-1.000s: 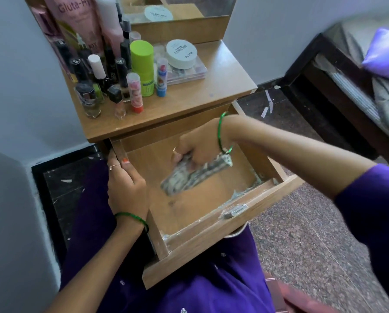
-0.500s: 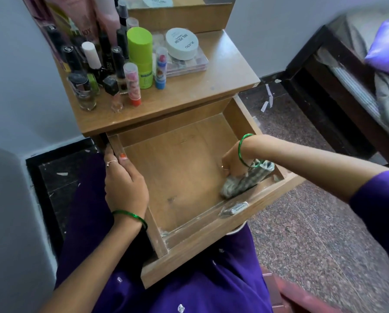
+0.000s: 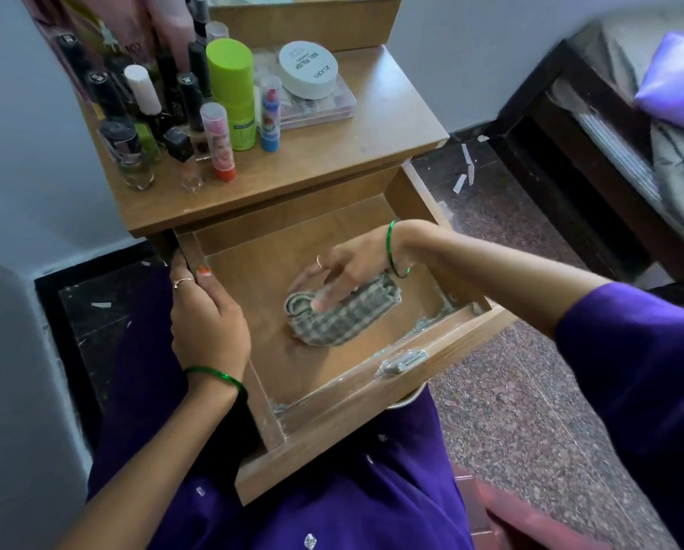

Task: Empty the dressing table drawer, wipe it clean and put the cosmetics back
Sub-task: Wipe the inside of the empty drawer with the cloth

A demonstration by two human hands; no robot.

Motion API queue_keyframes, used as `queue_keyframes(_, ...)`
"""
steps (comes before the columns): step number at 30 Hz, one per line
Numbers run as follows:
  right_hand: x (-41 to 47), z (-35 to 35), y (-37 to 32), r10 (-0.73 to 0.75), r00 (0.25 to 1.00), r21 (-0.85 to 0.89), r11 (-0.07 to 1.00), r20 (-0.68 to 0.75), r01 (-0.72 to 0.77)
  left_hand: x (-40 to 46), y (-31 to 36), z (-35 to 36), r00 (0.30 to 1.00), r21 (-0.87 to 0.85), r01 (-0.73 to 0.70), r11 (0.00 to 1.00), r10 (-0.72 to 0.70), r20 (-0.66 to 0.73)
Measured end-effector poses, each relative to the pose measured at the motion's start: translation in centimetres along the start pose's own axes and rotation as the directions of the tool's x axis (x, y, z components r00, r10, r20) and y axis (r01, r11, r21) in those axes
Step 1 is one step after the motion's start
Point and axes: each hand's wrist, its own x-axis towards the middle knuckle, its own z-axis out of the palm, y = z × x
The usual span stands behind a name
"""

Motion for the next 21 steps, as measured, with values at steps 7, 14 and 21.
queue_keyframes(7, 2.2, 2.3, -1.3, -0.165, 0.978, 0.01, 0.986, 0.13, 0.165, -0.2, 0.0, -0.1, 1.0, -0.007, -0.002, 1.0, 0.002, -0.002)
queue_keyframes(14, 1.7, 1.6, -0.3, 0.065, 0.986, -0.385, 0.923, 0.152, -0.002, -0.3, -0.2, 0.1, 1.0, 0.008, -0.01, 1.0, 0.01, 0.01)
queue_keyframes(21, -3.1, -1.8, 1.3, 0.386, 0.919, -0.739, 0.595, -0.082, -0.316, -0.2, 0.0, 0.0, 1.0, -0.016, -0.003, 1.0, 0.003, 0.008)
